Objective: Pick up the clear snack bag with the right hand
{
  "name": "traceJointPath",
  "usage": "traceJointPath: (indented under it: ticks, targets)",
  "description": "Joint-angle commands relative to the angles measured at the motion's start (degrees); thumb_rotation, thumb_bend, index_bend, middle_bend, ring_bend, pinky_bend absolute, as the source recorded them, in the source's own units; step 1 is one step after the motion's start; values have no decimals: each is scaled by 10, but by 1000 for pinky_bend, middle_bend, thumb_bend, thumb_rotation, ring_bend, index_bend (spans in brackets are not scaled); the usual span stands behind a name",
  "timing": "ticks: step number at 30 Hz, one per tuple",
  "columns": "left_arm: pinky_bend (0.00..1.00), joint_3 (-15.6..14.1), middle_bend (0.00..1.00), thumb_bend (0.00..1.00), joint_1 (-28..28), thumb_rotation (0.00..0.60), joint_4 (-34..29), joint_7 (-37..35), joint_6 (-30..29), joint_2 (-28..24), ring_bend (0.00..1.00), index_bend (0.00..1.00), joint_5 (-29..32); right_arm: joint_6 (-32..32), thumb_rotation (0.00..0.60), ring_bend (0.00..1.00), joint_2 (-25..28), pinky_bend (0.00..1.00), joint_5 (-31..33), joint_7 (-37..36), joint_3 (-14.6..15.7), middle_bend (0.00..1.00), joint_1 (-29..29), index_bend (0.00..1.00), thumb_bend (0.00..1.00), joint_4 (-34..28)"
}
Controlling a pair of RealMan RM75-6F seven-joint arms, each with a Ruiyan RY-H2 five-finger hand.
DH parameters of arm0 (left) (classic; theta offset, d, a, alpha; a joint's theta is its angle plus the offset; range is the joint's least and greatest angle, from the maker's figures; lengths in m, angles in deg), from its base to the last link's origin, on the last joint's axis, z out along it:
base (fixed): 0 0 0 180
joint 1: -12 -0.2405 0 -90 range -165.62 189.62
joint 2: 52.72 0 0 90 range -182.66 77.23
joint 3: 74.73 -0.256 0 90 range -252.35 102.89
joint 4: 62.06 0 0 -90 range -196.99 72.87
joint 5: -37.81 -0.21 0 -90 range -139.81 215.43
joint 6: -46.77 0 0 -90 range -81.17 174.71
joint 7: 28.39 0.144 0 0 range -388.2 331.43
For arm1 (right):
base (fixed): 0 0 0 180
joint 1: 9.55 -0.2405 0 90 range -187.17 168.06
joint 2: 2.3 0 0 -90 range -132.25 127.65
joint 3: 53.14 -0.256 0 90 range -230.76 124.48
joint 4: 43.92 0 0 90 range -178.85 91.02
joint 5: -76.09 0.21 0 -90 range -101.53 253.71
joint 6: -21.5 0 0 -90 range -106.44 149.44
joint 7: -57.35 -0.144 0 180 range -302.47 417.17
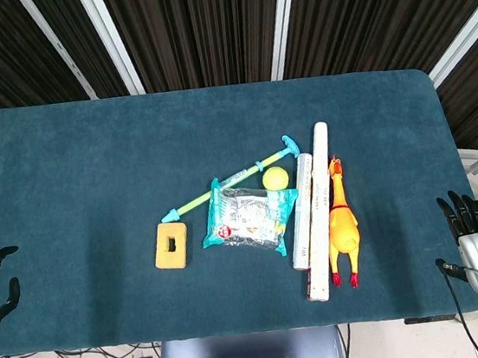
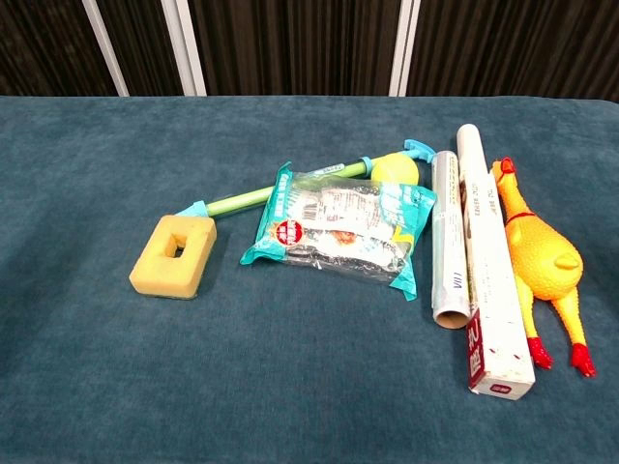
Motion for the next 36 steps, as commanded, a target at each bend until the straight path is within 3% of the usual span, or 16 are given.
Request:
traceJointPath:
  ticks: [1,28,36]
  targets:
    - [0,0,0,505,-1,600,2,-3,-2,3,0,232,-2,1,600,50,-1,118,-2,-1,0,18,0,19,112,1]
    - [0,3,0,505,-4,600,-1,-11,-4,7,0,229,8,-14,600,50,4,119,0,-28,1,18,-2,19,111,-4]
    - [0,7,0,505,-6,600,-6,-17,-6,6,0,226,18,-70,600,50,31,119,13,-78,-3,20,-27,18,109,-38]
